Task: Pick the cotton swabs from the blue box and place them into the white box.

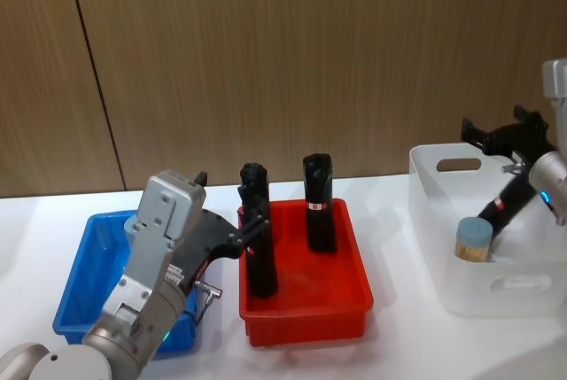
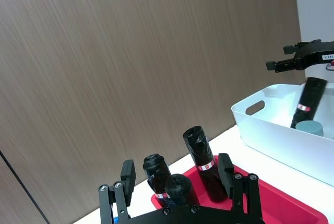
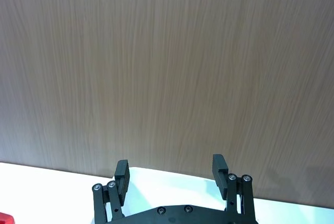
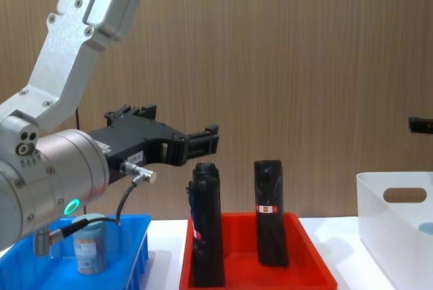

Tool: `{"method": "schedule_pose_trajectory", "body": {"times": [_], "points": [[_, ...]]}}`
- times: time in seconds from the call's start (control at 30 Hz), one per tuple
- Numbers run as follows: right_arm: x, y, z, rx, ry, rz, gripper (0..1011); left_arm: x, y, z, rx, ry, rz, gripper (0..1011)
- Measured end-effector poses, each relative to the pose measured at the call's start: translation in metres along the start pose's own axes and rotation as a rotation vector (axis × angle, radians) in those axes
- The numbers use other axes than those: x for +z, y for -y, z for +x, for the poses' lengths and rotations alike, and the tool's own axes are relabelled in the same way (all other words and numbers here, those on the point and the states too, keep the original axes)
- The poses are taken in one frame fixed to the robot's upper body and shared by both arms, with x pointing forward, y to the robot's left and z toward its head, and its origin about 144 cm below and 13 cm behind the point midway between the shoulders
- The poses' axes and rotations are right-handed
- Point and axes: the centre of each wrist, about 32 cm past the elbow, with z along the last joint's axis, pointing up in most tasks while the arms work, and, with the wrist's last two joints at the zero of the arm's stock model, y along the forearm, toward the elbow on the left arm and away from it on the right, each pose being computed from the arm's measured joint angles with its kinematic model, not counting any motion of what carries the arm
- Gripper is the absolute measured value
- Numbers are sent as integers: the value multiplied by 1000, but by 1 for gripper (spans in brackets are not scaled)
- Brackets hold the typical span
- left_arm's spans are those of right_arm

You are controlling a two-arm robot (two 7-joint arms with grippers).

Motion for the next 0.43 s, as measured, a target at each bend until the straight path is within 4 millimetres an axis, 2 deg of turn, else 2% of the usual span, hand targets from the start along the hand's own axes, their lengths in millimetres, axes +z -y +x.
{"method": "schedule_pose_trajectory", "body": {"times": [0.43], "points": [[1,3,-2,11,-5,6,1001,0,0,0,0,0,0,1004]]}}
